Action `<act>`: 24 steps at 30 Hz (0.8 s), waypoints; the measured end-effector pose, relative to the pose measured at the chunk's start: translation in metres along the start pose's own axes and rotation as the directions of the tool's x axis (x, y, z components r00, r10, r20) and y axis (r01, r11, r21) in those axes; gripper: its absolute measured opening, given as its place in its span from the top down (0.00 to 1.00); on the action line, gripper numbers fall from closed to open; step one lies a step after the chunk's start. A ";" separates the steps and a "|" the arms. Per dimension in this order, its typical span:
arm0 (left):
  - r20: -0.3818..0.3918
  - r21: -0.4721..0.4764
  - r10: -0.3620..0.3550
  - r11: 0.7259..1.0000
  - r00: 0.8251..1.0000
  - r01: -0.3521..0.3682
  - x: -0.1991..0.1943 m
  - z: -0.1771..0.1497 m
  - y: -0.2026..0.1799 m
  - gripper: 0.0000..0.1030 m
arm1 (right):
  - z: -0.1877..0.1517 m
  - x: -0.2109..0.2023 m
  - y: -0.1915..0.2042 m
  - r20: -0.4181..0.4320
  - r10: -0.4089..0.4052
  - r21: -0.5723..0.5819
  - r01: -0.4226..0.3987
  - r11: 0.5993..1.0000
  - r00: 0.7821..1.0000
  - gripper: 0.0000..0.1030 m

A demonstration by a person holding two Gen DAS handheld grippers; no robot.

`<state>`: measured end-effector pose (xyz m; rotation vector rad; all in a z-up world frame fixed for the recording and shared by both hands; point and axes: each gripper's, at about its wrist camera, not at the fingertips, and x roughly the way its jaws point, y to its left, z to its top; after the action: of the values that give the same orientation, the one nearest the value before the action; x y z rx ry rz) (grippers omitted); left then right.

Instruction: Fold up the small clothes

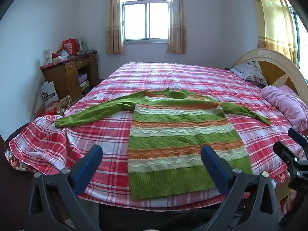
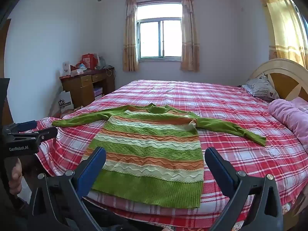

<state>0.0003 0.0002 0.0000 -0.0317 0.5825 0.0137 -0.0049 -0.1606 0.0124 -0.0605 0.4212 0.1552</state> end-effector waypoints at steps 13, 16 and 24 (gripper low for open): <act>0.017 0.000 0.004 1.000 1.000 -0.004 -0.001 0.005 0.008 0.00 | -0.004 0.007 0.000 -0.031 0.000 -0.003 0.000 1.000 1.000 0.01; 0.012 0.002 0.002 1.000 1.000 -0.002 0.000 0.007 0.011 0.00 | -0.004 0.007 -0.001 -0.034 0.001 0.002 -0.001 1.000 0.999 0.01; 0.027 -0.005 0.013 1.000 1.000 -0.013 -0.005 0.005 0.010 0.00 | -0.005 0.009 -0.002 -0.036 0.001 0.008 -0.001 1.000 0.999 0.01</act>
<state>-0.0015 0.0101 0.0066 -0.0321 0.5558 0.0285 0.0014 -0.1615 0.0043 -0.0555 0.4578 0.1534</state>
